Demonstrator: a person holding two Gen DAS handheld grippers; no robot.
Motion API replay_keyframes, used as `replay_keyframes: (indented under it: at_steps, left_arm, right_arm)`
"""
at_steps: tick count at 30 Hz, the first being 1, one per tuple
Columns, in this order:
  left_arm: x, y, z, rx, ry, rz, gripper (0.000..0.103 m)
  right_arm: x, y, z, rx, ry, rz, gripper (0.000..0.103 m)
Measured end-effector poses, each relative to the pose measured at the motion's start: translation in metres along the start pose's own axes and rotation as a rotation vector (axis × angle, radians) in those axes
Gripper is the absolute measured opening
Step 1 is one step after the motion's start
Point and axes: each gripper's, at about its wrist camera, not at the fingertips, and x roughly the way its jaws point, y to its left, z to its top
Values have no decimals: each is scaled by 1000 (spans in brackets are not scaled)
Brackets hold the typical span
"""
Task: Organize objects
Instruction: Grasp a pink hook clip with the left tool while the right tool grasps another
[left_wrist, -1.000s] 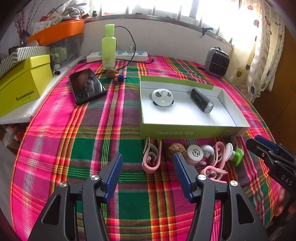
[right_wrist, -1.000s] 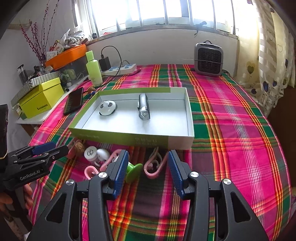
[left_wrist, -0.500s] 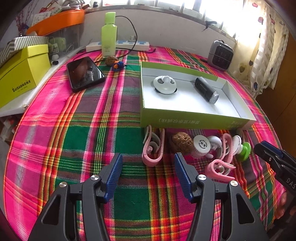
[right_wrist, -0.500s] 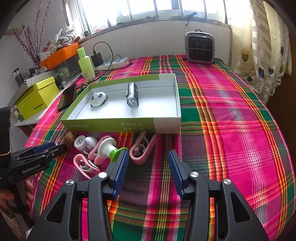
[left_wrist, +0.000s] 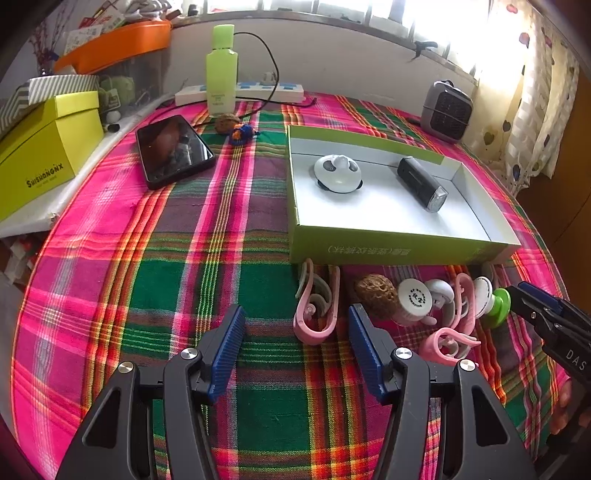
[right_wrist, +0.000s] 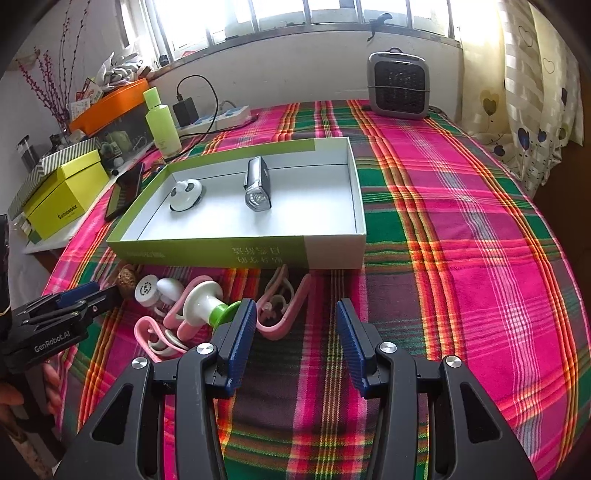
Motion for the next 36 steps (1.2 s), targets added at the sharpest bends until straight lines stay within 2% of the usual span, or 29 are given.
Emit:
replay_keyframes:
  at_steps: [9,18,22,29,36]
  left_arm:
    - [3,4,3,2,-3,27,57]
    - [3,5,3,1,-2,33,57]
    - [5,5,5,10,-1,51,57]
    - [7,5,6,24,-8,52,57]
    - [9,2,8,46,-13,77,57]
  right_arm:
    - [7,2,5,-12,9,2,46]
    - [-2,-6,3,-12,6,-77,46]
    - [0,-2,4,-23,6,-41,46]
    - [16,0,5,-33,42,-46,46]
    - [19,0,7,-44,34,-61,46]
